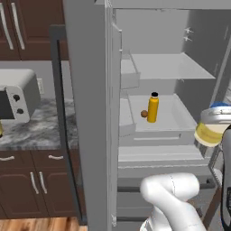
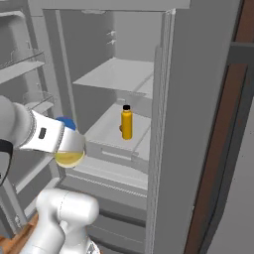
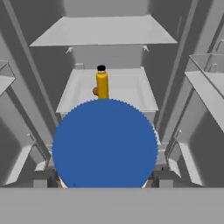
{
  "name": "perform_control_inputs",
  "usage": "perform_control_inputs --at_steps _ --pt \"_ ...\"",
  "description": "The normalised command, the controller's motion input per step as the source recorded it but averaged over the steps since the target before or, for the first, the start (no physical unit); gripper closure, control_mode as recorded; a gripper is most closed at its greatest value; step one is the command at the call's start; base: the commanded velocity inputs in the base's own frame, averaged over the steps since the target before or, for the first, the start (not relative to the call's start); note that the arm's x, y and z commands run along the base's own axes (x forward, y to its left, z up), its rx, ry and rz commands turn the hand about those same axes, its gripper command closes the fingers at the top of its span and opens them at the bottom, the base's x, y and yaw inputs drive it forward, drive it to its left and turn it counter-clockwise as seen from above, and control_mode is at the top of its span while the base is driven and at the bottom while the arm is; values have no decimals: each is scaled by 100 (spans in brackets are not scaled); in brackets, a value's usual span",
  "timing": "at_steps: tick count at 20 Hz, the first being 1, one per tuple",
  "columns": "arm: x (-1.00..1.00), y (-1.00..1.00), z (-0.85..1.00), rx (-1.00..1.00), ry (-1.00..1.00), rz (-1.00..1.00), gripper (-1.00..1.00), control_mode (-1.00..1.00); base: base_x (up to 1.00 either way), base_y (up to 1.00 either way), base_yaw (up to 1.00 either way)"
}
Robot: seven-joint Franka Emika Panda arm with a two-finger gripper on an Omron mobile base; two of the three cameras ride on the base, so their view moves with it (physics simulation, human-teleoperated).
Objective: Place the mustard and mayonnaise from the counter to the top shelf of the fridge. If the existing items in the fridge are on the top shelf, move them to other shelves.
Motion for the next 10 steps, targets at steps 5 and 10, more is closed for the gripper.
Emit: perform_control_inputs --at_steps 5,10 --pt "9 0 10 0 -1 0 100 -100 45 0 0" --pt "39 6 85 -2 -18 0 100 -100 0 0 0"
